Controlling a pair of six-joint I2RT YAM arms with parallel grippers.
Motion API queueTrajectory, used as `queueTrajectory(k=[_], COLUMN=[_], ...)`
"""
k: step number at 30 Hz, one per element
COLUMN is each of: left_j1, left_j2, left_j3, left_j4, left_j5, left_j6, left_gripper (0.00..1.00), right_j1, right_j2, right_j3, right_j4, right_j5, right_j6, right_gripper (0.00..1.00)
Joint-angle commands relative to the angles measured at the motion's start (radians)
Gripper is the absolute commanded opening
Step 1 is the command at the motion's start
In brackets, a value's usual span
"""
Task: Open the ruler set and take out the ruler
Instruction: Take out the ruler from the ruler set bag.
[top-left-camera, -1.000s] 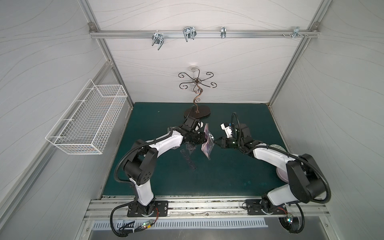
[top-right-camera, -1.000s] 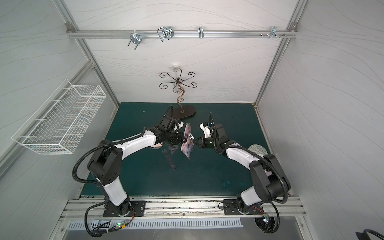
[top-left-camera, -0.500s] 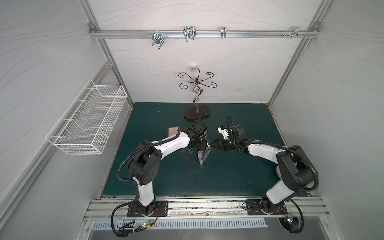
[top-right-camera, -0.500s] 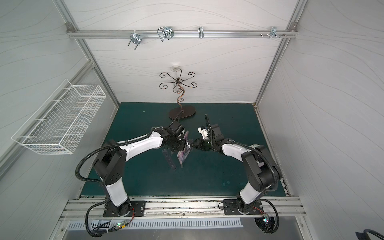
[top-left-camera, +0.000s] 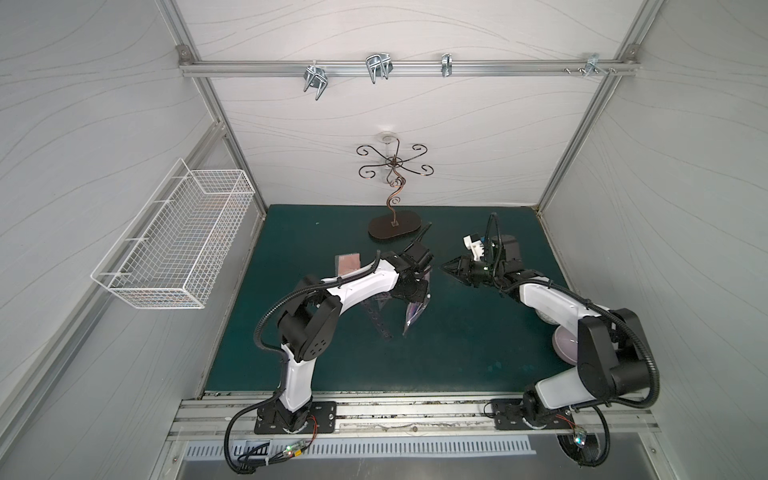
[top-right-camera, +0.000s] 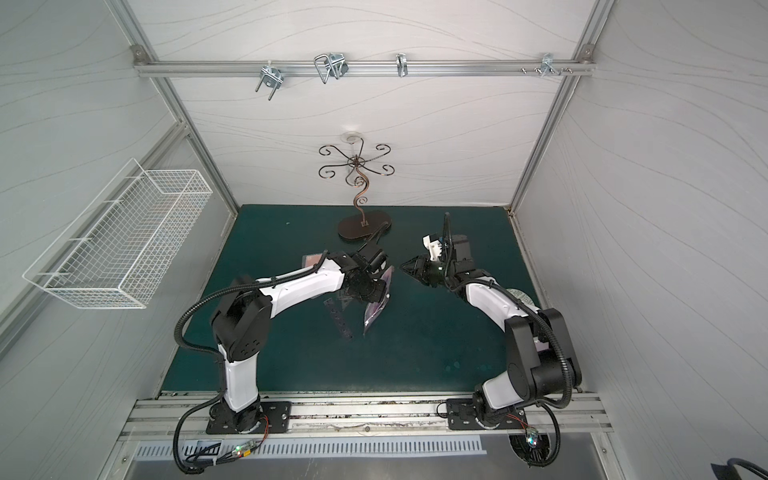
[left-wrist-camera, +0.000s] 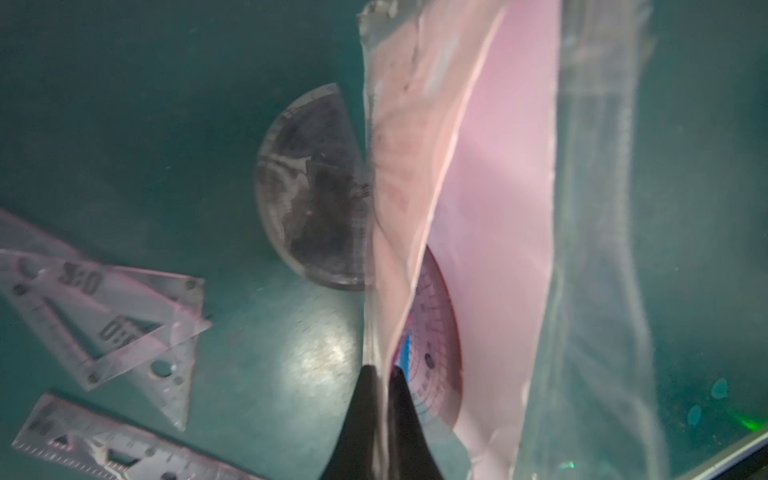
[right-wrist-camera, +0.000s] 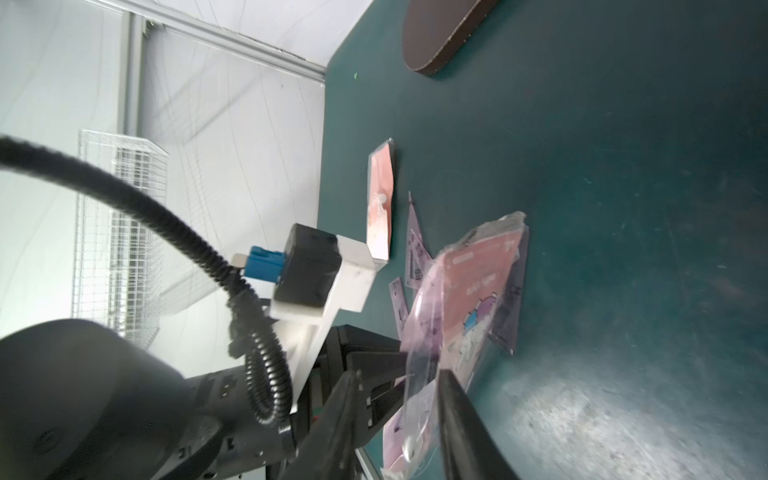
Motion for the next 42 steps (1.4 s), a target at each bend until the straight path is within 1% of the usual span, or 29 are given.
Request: queueTrajectory(k=[1, 3, 6, 8, 12, 20, 24, 28, 32, 35, 39, 42], left_j1=[-0.023, -0.025, -0.029, -0.034, -0.034, -0.034, -0.035, -0.035, -0.035, -0.035, -0.034, -0.034], left_j2=[0.046, 0.057, 0.064, 0.066, 0.067, 0.056, 0.056, 0.037, 0.011, 0.003, -0.004, -0.005], left_j3=[0.068, 0.078, 0.084, 0.086, 0.087, 0.07, 0.064, 0.049, 0.009, 0.001, -0.005, -0.011], left_j4=[-0.062, -0.064, -0.05, -0.045, -0.041, -0.015, -0.009, 0.004, 0.064, 0.075, 0.082, 0.092], left_j5=[-0.083, -0.081, -0.064, -0.062, -0.066, -0.06, -0.061, -0.08, -0.066, -0.068, -0.066, -0.06], left_j6=[0.01, -0.007, -0.027, -0.031, -0.043, -0.061, -0.066, -0.074, -0.085, -0.091, -0.096, -0.098], left_gripper=[0.0, 0.0, 0.0, 0.0, 0.0, 0.0, 0.0, 0.0, 0.0, 0.0, 0.0, 0.0], right_j1=[0.019, 0.019, 0.02, 0.029, 0.049, 0.104, 0.119, 0.122, 0.124, 0.125, 0.125, 0.127], right_j2=[-0.026, -0.023, -0.007, 0.003, 0.019, 0.134, 0.177, 0.193, 0.233, 0.255, 0.248, 0.236], right_j3=[-0.022, -0.028, -0.045, -0.049, -0.04, -0.032, -0.01, -0.016, -0.032, -0.028, -0.008, 0.005], right_j4=[0.072, 0.078, 0.102, 0.115, 0.025, 0.086, 0.028, -0.05, -0.035, -0.044, -0.105, -0.137], right_j5=[-0.088, -0.106, -0.119, -0.122, -0.024, -0.002, 0.032, 0.087, 0.086, 0.099, 0.144, 0.154], right_j6=[0.042, 0.054, 0.074, 0.081, 0.009, 0.007, -0.032, -0.083, -0.085, -0.067, -0.064, -0.066], right_gripper=[0.22, 0.12, 0.08, 0.07, 0.07, 0.06, 0.04, 0.04, 0.05, 0.09, 0.15, 0.18])
